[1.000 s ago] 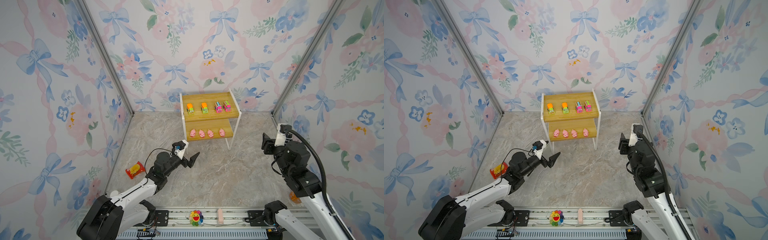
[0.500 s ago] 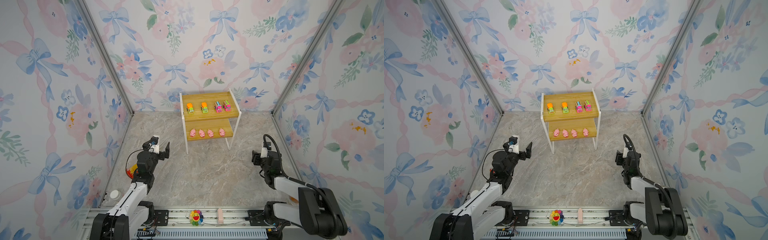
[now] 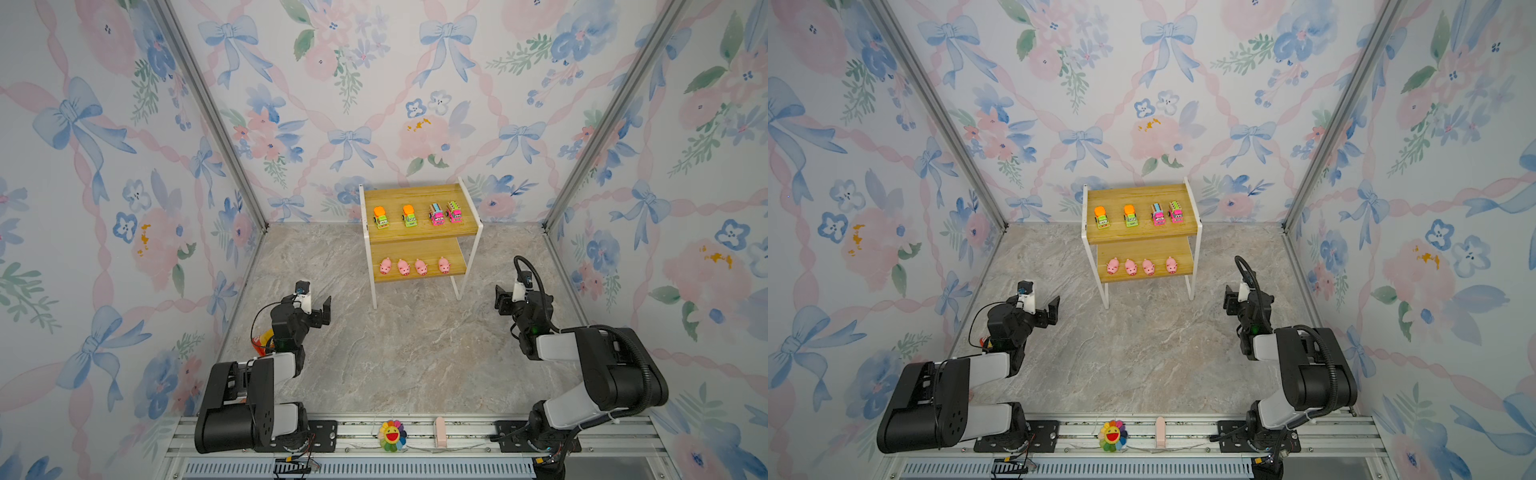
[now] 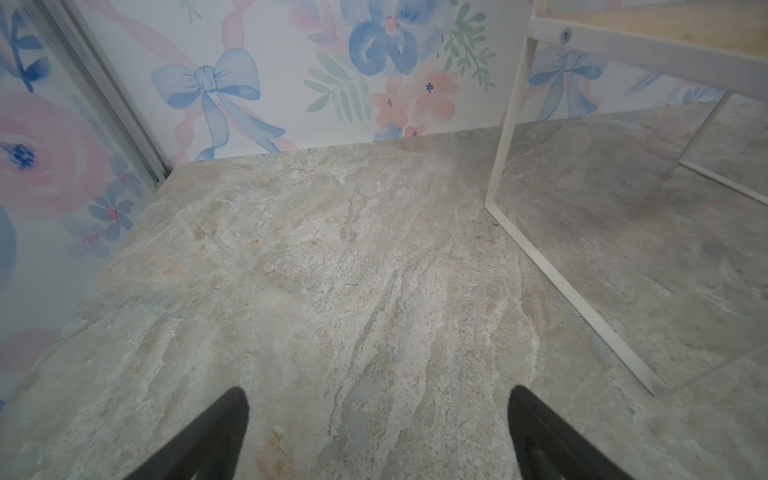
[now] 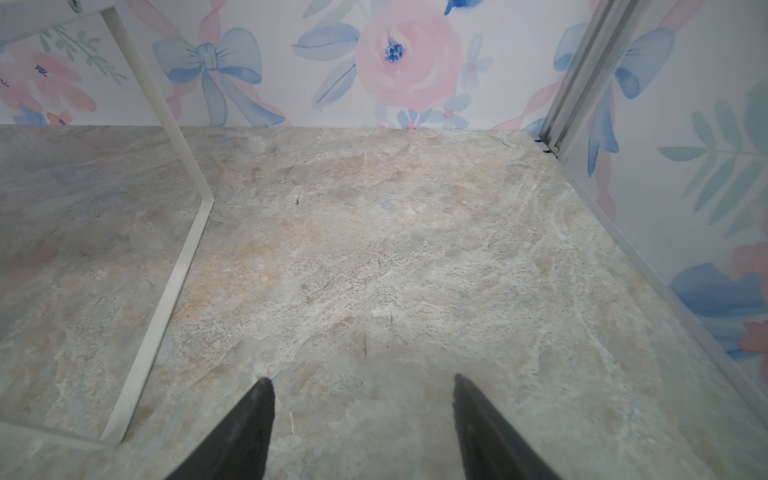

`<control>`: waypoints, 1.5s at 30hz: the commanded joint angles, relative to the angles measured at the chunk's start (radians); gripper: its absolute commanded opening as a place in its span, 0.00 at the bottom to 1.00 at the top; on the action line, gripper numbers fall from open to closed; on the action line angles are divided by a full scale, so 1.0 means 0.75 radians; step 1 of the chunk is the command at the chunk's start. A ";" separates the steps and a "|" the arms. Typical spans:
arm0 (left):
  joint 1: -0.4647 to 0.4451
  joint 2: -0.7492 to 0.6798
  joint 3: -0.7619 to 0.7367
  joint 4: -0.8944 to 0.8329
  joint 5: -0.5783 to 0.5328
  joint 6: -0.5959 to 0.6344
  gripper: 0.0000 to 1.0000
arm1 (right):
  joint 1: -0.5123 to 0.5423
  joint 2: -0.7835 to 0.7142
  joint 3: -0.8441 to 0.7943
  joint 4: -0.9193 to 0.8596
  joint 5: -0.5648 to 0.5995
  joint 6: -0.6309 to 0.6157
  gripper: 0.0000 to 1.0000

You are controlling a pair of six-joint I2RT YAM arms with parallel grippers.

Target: Place and organize the plastic toys onto the shelf

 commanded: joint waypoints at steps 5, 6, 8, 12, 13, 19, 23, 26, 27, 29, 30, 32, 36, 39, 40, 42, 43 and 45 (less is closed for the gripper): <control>0.027 0.029 0.043 0.072 -0.059 -0.043 0.98 | 0.003 -0.016 0.033 -0.073 0.001 0.020 0.74; 0.026 0.044 0.057 0.061 -0.102 -0.056 0.98 | 0.002 -0.017 0.033 -0.074 0.001 0.017 0.74; 0.028 0.056 0.076 0.043 -0.134 -0.082 0.98 | 0.002 -0.004 0.025 -0.033 0.003 0.022 0.74; 0.027 0.021 0.050 0.049 -0.053 -0.106 0.98 | 0.002 -0.006 0.027 -0.041 0.002 0.021 0.74; 0.026 0.024 0.020 0.126 0.002 -0.135 0.98 | 0.002 -0.007 0.028 -0.042 0.003 0.022 0.73; -0.030 0.290 -0.071 0.584 -0.018 -0.152 0.98 | 0.002 -0.006 0.026 -0.040 0.001 0.022 0.74; -0.049 0.304 -0.023 0.513 -0.062 -0.137 0.98 | 0.000 -0.006 0.027 -0.041 -0.001 0.024 0.78; -0.079 0.303 -0.005 0.485 -0.144 -0.128 0.98 | -0.001 -0.006 0.027 -0.042 -0.003 0.023 0.88; -0.087 0.303 -0.003 0.481 -0.173 -0.128 0.98 | 0.000 -0.006 0.027 -0.041 -0.001 0.024 0.93; -0.093 0.303 -0.001 0.473 -0.199 -0.131 0.98 | 0.002 -0.006 0.027 -0.040 0.000 0.023 0.97; -0.092 0.303 0.000 0.473 -0.208 -0.134 0.98 | 0.003 -0.006 0.027 -0.042 0.000 0.022 0.97; -0.096 0.303 -0.001 0.473 -0.223 -0.138 0.98 | 0.002 -0.007 0.028 -0.042 0.002 0.022 0.97; -0.105 0.303 0.003 0.467 -0.242 -0.132 0.98 | 0.002 -0.006 0.027 -0.042 0.002 0.022 0.97; -0.104 0.303 0.004 0.467 -0.242 -0.134 0.98 | 0.002 -0.006 0.029 -0.044 0.001 0.022 0.97; -0.104 0.304 0.003 0.466 -0.244 -0.132 0.98 | 0.001 -0.005 0.029 -0.044 -0.001 0.022 0.97; -0.105 0.303 0.005 0.465 -0.245 -0.132 0.98 | 0.000 -0.004 0.029 -0.044 -0.005 0.024 0.97; -0.104 0.305 0.003 0.465 -0.244 -0.134 0.98 | 0.000 -0.004 0.029 -0.044 -0.006 0.024 0.97; -0.109 0.303 0.003 0.465 -0.250 -0.131 0.98 | 0.000 -0.004 0.029 -0.044 -0.004 0.024 0.97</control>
